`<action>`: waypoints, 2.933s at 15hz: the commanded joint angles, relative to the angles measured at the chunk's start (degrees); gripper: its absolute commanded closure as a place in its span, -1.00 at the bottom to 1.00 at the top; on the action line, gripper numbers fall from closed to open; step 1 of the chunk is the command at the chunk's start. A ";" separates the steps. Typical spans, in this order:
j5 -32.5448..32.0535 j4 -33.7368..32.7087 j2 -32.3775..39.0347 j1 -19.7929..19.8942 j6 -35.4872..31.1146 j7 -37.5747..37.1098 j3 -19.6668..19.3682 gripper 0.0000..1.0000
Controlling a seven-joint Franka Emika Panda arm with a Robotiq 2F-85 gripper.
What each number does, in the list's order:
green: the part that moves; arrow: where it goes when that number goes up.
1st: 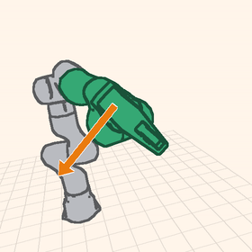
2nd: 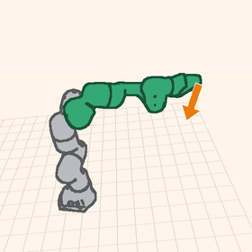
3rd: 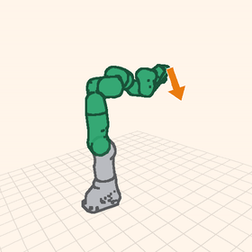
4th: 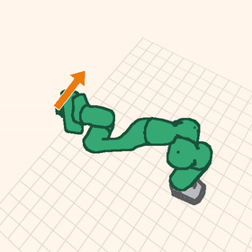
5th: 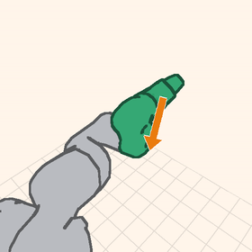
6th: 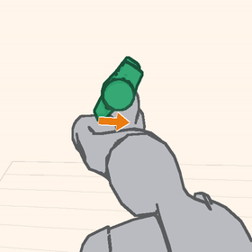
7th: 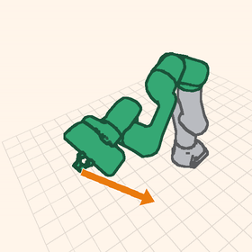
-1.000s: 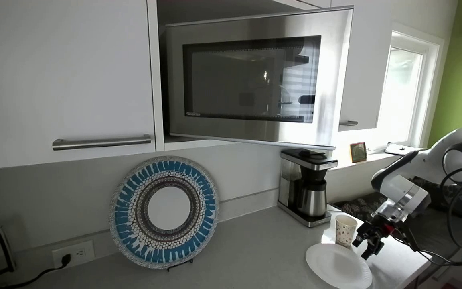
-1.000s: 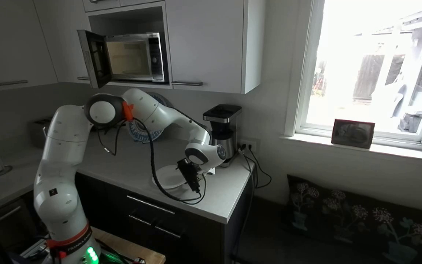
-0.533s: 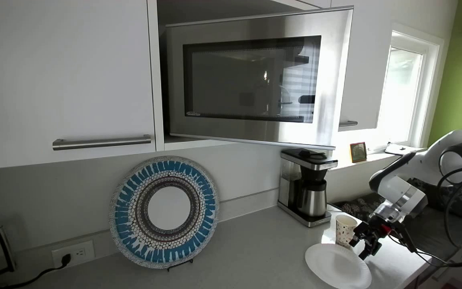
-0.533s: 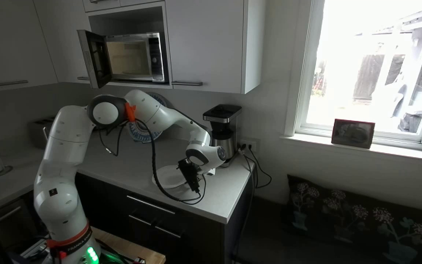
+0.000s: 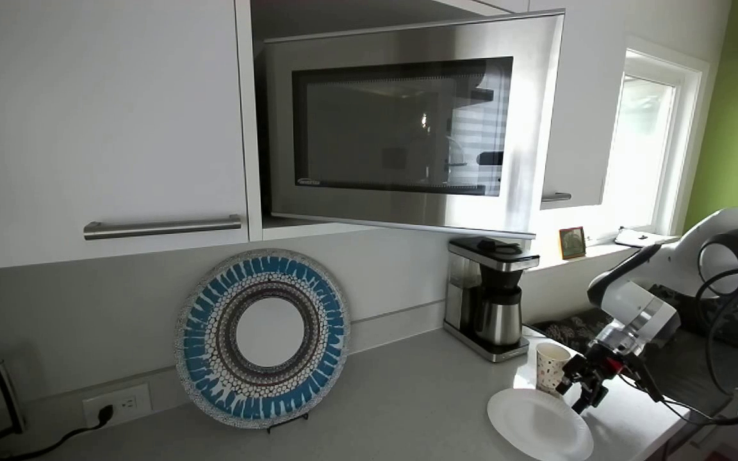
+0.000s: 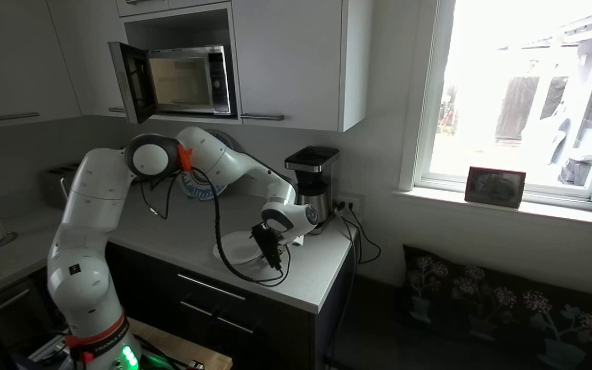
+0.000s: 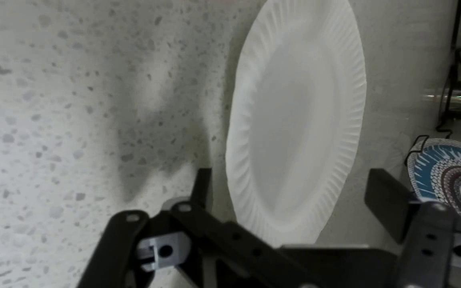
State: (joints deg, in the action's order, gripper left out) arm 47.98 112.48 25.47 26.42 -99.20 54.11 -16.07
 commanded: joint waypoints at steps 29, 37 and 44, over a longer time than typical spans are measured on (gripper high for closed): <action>-2.86 -1.63 -12.81 -0.14 36.55 6.80 -0.55 0.99; -2.50 -2.41 -14.54 -1.01 36.61 6.84 -1.47 0.97; -1.50 -1.77 -15.29 -1.03 37.28 6.61 -1.51 0.99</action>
State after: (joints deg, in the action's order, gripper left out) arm 45.44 110.77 10.79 26.26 -62.85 60.89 -16.49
